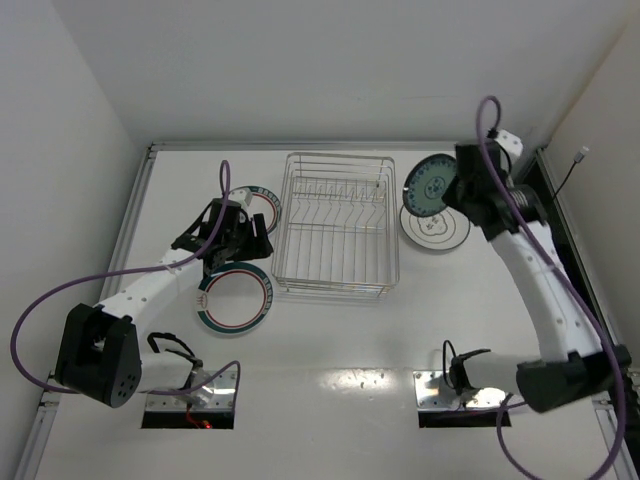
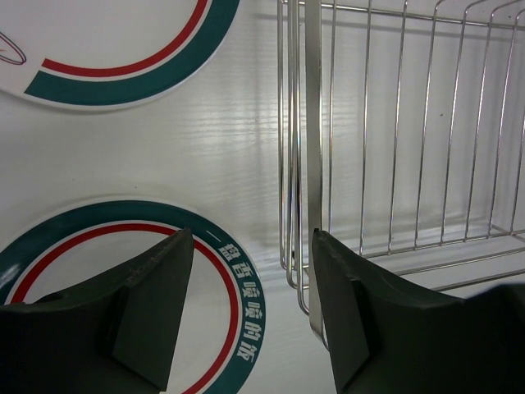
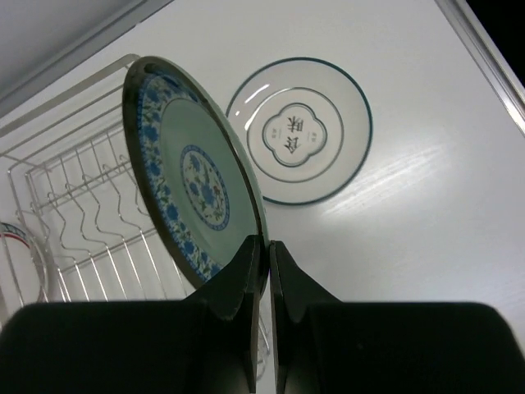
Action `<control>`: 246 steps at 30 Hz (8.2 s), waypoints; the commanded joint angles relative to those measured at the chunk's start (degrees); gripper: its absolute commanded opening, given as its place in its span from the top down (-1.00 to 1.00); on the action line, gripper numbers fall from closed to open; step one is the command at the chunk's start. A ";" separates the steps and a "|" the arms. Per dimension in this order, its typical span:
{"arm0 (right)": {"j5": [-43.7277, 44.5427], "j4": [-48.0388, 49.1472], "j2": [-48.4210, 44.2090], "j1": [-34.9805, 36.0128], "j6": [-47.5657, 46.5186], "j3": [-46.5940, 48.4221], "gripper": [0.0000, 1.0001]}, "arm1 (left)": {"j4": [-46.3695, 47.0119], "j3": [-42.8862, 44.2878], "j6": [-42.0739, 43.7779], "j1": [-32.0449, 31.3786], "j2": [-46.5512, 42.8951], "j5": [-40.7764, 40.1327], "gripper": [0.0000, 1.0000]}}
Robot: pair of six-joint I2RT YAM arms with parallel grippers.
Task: Load the plates into the dish rack
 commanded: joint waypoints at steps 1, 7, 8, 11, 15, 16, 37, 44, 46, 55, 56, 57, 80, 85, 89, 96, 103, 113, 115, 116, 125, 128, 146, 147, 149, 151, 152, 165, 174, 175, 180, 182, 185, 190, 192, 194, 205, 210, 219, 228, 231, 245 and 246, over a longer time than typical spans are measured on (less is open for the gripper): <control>9.59 0.43 8.88 4.05 -3.16 7.23 1.00 | 1.08 2.15 0.74 -0.36 -0.59 0.13 -0.13; 13.12 1.22 18.55 6.78 -5.01 12.16 1.00 | 1.08 2.15 0.74 -0.36 -0.59 0.66 -0.13; 13.12 1.22 19.70 7.48 -5.01 12.17 1.00 | 1.08 2.67 0.74 -0.36 -0.59 0.66 -0.13; 15.32 1.22 24.27 8.97 -5.54 14.88 1.00 | 1.08 2.68 0.74 -0.36 -0.59 1.19 -0.13; 16.64 1.84 29.20 10.21 -6.85 17.52 1.00 | 1.08 2.68 0.74 -0.36 -0.59 1.19 -0.13; 17.42 1.84 30.08 10.82 -7.38 18.92 1.00 | 1.08 2.68 0.74 -0.36 -0.59 1.19 -0.13; 25.70 -5.11 41.00 18.38 -7.47 25.09 0.71 | 1.08 2.68 0.74 -0.36 -0.06 1.19 -0.13; 21.57 -0.28 26.07 17.07 -6.41 14.64 0.42 | 1.08 2.68 0.74 -0.36 -0.06 1.19 -0.13; 20.42 2.52 18.51 15.32 -5.62 8.43 0.31 | 1.08 2.68 0.74 -0.36 -0.06 1.19 -0.13; -30.31 23.32 7.50 -20.18 -4.22 -22.88 0.20 | 1.08 2.68 0.74 -0.36 -0.06 1.19 -0.13; -36.30 25.54 7.50 -23.94 -2.65 -26.99 0.16 | 1.08 2.68 0.74 -0.36 -0.06 1.19 -0.13; -38.62 27.48 8.02 -25.54 -1.68 -28.77 0.16 | 1.08 2.68 0.74 -0.36 0.46 1.19 -0.13; -44.80 43.94 32.19 -30.83 9.67 -30.73 0.09 | 1.08 2.68 0.74 -0.36 0.99 1.72 -0.13; -42.95 42.44 33.42 -30.31 10.20 -28.44 0.18 | 1.08 3.20 0.74 -0.36 0.99 1.72 -0.13; -41.64 43.05 30.45 -30.31 11.33 -29.66 0.18 | 1.08 3.20 0.74 -0.36 1.52 1.72 -0.13; -38.30 45.87 20.16 -29.78 13.10 -35.90 0.20 | 1.08 3.20 0.74 -0.36 1.52 2.24 -0.13; -38.90 45.43 24.89 -29.78 13.80 -30.48 0.14 | 1.08 3.20 0.74 -0.36 1.52 2.24 -0.13; -39.18 42.01 36.31 -29.78 13.27 -23.69 0.11 | 1.08 3.20 0.74 -0.36 2.05 2.24 -0.13; -39.17 41.48 37.46 -29.26 13.27 -22.38 0.30 | 1.08 3.20 0.74 -0.36 2.57 2.24 -0.13; -39.17 41.47 38.08 -29.25 13.27 -22.38 0.38 | 1.08 3.20 0.74 -0.36 2.57 2.24 -0.13; -30.93 35.42 31.69 -26.89 8.27 -21.14 1.00 | 0.56 3.20 0.74 -0.36 2.57 2.24 -0.13; -25.74 31.99 21.61 -25.57 7.03 -22.19 1.00 | 0.56 3.20 0.74 -0.36 2.57 3.29 -0.13; 13.89 13.70 10.20 5.44 -9.66 7.23 1.00 | 0.56 3.20 0.74 -0.36 0.38 1.63 -0.13; 14.87 13.70 11.35 6.86 -9.67 8.81 1.00 | 0.56 3.20 0.74 -0.36 0.38 1.63 -0.13; 18.37 11.95 14.07 9.41 -10.28 10.49 1.00 | 0.56 3.20 0.74 -0.36 0.38 1.63 -0.13; 20.50 11.42 17.84 12.75 -10.28 12.77 1.00 | 0.56 3.20 0.74 -0.36 0.38 1.63 -0.13; 22.68 10.72 18.82 13.80 -10.28 12.78 1.00 | 0.56 3.20 0.74 -0.36 0.38 1.63 -0.13; 35.62 1.58 37.02 22.96 -10.28 27.80 1.00 | 0.56 3.20 0.74 -0.36 0.38 1.63 -0.13; 40.37 3.41 38.53 24.63 -14.84 27.99 1.00 | 0.56 3.20 0.74 -0.36 0.38 1.10 -0.13; 40.98 4.64 37.39 24.63 -16.16 27.29 1.00 | 0.56 3.20 0.74 -0.36 0.38 1.10 -0.13; 42.04 11.85 35.54 24.63 -24.59 26.23 1.00 | 0.56 3.20 0.74 -0.36 0.38 1.10 -0.13; 42.04 14.30 35.01 24.63 -27.40 26.76 1.00 | 0.56 3.20 0.74 -0.36 0.38 1.10 -0.13; 42.04 16.42 35.01 24.63 -29.52 26.76 1.00 | 0.56 3.20 0.74 -0.36 0.38 1.10 -0.13; 39.75 18.00 35.53 24.10 -29.53 23.07 1.00 | 0.56 3.20 0.74 -0.36 0.38 1.10 -0.13; 37.83 18.62 36.06 24.10 -28.92 20.79 1.00 | 0.56 3.20 0.74 -0.36 0.38 1.10 -0.13; 35.45 19.14 36.76 24.10 -28.91 19.47 1.00 | 0.56 3.20 0.74 -0.36 0.38 1.10 -0.13; 30.53 12.65 39.58 24.63 -19.60 16.82 0.90 | -0.76 3.73 0.13 -0.36 0.38 -1.44 -0.13; 28.94 10.62 36.95 24.63 -17.66 17.88 0.59 | -4.09 4.26 -1.89 -0.36 -0.15 -10.90 -0.13; 30.44 6.15 26.49 28.84 -17.66 23.15 -0.20 | -16.31 7.07 -15.69 -0.36 -2.34 -38.43 -0.90; 6.55 8.76 12.60 30.60 -10.56 2.47 -0.33 | -17.21 2.07 -20.53 6.14 -8.15 -35.74 -0.98; -0.49 13.87 9.78 30.60 -6.18 -7.57 -0.23 | -16.41 2.06 -19.30 9.74 -8.15 -29.06 -0.98; -8.67 22.48 12.14 31.30 3.17 -26.14 -0.23 | -16.85 -8.48 -21.50 26.71 -5.34 -10.43 -0.98; -9.37 23.10 12.76 31.30 3.17 -26.68 -0.23 | -16.85 -8.48 -21.50 26.71 -5.34 -10.41 -0.98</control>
